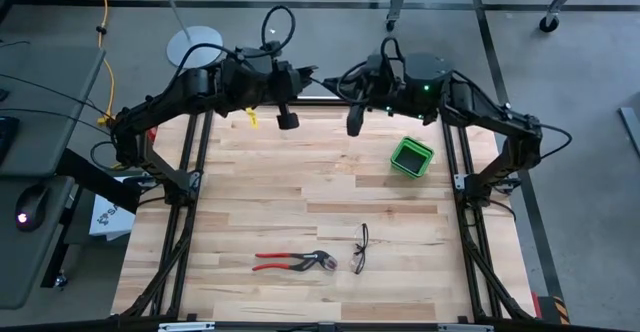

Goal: Coil cords
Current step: Coil the black wire on the black spool

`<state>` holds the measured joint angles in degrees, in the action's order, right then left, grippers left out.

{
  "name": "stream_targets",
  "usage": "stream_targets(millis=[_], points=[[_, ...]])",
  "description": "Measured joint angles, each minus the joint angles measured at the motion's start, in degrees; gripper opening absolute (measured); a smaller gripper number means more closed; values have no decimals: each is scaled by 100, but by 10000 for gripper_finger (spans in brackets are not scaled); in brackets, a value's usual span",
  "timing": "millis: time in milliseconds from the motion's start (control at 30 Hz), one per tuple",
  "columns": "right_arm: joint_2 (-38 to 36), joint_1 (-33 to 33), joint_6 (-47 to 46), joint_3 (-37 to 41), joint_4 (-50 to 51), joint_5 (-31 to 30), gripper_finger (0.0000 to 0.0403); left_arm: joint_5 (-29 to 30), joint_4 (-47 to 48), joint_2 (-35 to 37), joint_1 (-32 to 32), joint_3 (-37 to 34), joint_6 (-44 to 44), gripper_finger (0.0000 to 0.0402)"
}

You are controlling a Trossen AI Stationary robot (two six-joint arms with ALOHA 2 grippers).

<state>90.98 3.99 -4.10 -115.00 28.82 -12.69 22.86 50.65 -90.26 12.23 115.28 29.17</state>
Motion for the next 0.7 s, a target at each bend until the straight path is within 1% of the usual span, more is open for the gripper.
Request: stream_targets(millis=[100,267,467,600,700], points=[[-46,7,-46,0,-68,-103,1,109,-159,0,10,0,88,0],[-213,1,2,5,-82,-400,1,278,-78,0,-2,0,260,0],[-465,0,153,11,-31,-761,0,250,-98,0,0,4,378,0],[-558,0,153,13,81,-834,0,240,-128,0,-8,7,407,0],[-570,2,155,13,250,-984,0,64,-144,24,0,4,256,0]])
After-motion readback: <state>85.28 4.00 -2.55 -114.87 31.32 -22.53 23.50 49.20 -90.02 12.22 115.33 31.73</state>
